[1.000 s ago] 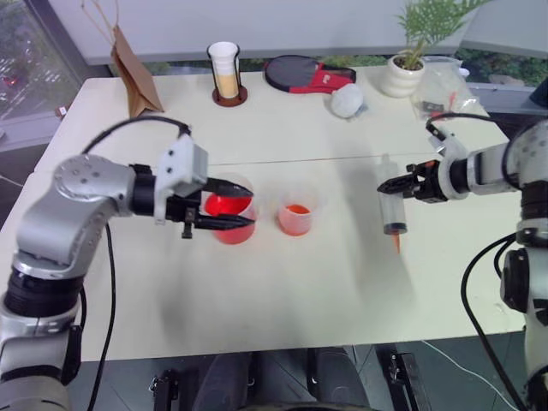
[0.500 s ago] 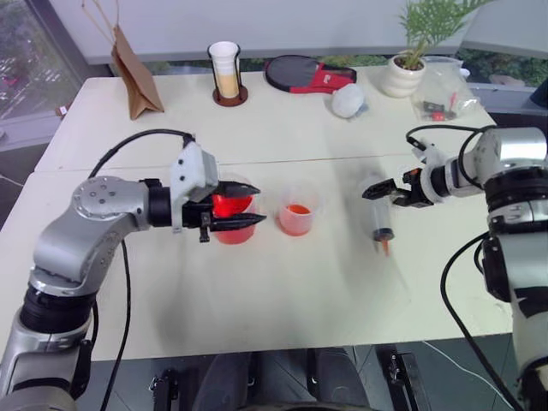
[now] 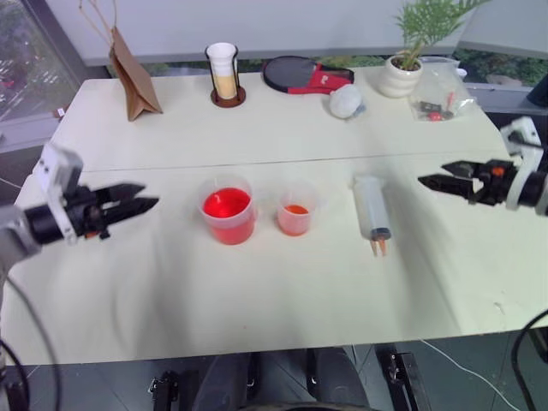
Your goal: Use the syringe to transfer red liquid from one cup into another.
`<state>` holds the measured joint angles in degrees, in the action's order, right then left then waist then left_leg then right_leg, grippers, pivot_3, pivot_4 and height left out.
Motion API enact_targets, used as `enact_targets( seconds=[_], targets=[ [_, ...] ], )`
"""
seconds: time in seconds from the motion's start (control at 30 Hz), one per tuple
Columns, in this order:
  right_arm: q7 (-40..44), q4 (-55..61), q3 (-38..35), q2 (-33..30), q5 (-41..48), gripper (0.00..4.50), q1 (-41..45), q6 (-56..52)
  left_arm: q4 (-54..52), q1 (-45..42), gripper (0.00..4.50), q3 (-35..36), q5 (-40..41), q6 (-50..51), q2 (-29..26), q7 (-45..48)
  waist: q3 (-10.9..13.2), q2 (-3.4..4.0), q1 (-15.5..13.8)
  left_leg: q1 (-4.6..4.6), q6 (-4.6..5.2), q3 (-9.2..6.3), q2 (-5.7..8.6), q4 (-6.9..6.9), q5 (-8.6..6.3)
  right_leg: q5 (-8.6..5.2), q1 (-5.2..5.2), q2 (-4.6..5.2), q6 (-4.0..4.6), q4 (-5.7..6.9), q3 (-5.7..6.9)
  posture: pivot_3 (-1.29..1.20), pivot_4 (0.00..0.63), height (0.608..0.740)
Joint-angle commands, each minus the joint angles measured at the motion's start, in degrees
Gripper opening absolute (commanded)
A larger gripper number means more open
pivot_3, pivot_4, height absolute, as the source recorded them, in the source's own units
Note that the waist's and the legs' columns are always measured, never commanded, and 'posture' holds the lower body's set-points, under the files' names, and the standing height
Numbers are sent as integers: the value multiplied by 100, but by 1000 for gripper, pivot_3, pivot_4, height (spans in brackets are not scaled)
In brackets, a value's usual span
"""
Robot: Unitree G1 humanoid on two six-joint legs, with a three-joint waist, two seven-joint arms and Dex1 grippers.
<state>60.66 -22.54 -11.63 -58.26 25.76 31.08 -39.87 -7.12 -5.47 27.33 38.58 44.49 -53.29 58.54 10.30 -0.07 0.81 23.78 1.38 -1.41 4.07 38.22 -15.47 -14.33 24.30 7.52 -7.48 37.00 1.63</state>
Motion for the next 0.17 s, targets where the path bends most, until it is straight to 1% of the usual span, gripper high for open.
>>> enact_targets(
  seconds=[0.03,0.17],
  targets=[
    [-303,-94,-351,177,-35,4479,-29,338,282,118,2333,287,-205,-471,-49,23,0,0,-3,-6,-2,0,-1,0,1,0,-5,0,0,0,0,0,150,740],
    [-513,-236,-350,372,-183,4479,-247,591,539,67,2333,257,-185,-673,165,-109,-2,4,-24,-36,-7,-3,-1,-1,3,0,-35,6,2,1,1,0,150,740]
  ],
)
